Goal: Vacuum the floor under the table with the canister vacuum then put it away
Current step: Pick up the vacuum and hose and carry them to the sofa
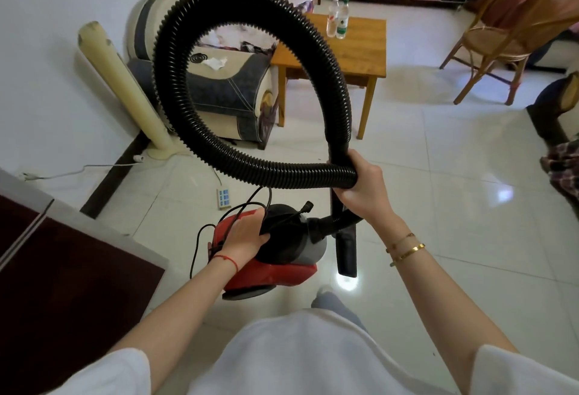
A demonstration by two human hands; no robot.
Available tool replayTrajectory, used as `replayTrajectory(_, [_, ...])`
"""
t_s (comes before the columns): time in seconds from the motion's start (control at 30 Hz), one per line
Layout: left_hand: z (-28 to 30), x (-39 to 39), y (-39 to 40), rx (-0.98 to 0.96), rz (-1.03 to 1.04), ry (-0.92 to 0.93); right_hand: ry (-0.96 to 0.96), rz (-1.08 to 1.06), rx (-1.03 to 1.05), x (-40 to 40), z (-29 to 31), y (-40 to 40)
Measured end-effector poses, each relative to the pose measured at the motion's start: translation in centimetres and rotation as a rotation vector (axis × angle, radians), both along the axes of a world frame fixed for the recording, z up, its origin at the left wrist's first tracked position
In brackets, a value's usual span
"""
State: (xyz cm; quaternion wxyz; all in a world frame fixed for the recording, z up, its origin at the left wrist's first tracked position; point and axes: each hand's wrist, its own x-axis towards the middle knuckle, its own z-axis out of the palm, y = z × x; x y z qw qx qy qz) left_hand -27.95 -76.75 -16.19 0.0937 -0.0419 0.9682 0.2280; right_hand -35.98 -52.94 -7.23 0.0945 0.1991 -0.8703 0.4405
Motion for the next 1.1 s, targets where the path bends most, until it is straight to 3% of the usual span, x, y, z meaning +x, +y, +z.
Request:
replayTrajectory(0.33, [-2.1,-19.1,-3.1,0.011,0.11,-0.012,-0.036,0.154,0.013,-22.9,-3.3,-4.1])
replayTrajectory(0.57, [-2.3,-32.5,-5.0,0.052,0.269,-0.005,-0.061,0.265,0.06,-39.3,-2.1,-8.2])
replayTrajectory(0.9, [-4.3,-48.7,-8.6,0.062,0.359,-0.056,-0.082,0.364,0.116,-57.0,-3.1,-14.3])
replayTrajectory(1.1, [-9.1,-57.9,-12.0,0.039,0.365,-0.109,-0.145,0.393,0.164,-66.9,-7.3,-18.7])
